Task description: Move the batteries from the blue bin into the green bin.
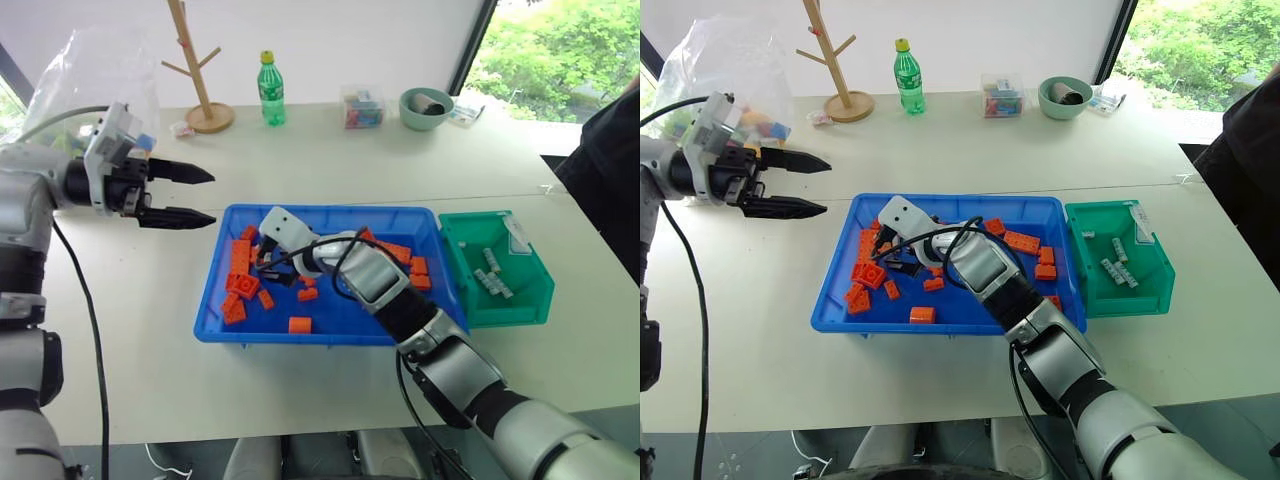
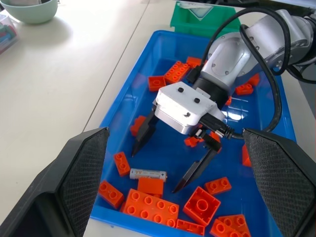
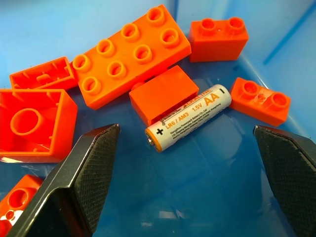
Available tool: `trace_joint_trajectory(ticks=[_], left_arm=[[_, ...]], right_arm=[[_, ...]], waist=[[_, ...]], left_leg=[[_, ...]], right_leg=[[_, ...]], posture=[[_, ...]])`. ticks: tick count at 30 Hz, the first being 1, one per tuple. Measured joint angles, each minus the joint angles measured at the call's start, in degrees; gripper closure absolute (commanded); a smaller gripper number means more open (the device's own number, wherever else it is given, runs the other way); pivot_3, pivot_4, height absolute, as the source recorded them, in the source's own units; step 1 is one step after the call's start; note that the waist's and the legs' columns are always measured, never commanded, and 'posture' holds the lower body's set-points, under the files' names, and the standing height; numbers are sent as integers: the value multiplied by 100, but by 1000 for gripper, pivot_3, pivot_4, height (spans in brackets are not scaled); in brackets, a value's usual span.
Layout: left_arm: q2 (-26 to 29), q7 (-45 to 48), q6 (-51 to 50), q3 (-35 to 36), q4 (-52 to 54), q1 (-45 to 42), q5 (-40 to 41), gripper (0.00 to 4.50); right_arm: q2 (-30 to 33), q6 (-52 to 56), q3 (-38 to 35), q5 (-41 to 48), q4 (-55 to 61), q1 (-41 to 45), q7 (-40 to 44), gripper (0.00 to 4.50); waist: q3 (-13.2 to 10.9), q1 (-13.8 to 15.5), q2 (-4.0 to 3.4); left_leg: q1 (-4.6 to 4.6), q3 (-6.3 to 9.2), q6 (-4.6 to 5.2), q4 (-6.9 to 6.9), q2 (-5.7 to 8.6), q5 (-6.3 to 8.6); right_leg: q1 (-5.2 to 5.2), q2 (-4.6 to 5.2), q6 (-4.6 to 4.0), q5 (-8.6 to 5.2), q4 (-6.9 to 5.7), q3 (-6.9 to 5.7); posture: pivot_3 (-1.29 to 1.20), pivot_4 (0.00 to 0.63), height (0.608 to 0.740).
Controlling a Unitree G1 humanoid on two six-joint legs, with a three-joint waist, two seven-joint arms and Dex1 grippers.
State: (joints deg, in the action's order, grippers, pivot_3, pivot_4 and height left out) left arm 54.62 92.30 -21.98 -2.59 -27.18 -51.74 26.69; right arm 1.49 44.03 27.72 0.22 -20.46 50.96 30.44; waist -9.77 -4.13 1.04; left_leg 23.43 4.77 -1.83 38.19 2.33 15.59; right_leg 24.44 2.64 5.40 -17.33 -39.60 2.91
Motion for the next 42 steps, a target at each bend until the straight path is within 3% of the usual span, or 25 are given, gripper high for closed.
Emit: trace_joint_trajectory(ticks=[3,11,21,24,28,42], left_arm=[[-36,0,0,2,0,-1,-6,0],[-42,0,-1,5,0,-7,-17,0],[-179,0,19,5,-40,-82,-97,0],[-203,0,32,5,-86,-82,-113,0],[-227,0,62,5,-123,-104,-119,0],[-185,0,98,5,-168,-229,-119,0]], right_arm=[[-14,-68,0,-27,-55,-1,25,829],[14,-280,-27,-174,-159,-24,18,4474],[184,-270,-126,-278,-138,-26,38,4474],[182,-165,-234,-266,-120,-26,35,3705],[165,11,-323,-260,-24,-25,48,1793],[-274,-270,-358,-288,-418,11,-4,1793]], waist=[[0,-4,0],[0,0,0],[0,2,0],[0,3,0],[0,2,0],[0,-5,0]], left_leg=[[0,0,0,0,0,0],[0,0,-1,0,0,0],[0,0,-1,0,0,-1],[0,0,-1,0,0,-1],[0,0,-1,0,0,-1],[0,0,-4,-2,0,-2]], right_leg=[[0,0,0,0,0,0],[0,0,0,0,0,0],[0,0,0,0,0,0],[0,0,0,0,0,0],[0,0,0,0,0,0],[2,0,0,0,-3,0]], posture=[[0,150,736],[0,150,736],[0,150,736],[0,150,736],[0,150,736],[0,150,736]])
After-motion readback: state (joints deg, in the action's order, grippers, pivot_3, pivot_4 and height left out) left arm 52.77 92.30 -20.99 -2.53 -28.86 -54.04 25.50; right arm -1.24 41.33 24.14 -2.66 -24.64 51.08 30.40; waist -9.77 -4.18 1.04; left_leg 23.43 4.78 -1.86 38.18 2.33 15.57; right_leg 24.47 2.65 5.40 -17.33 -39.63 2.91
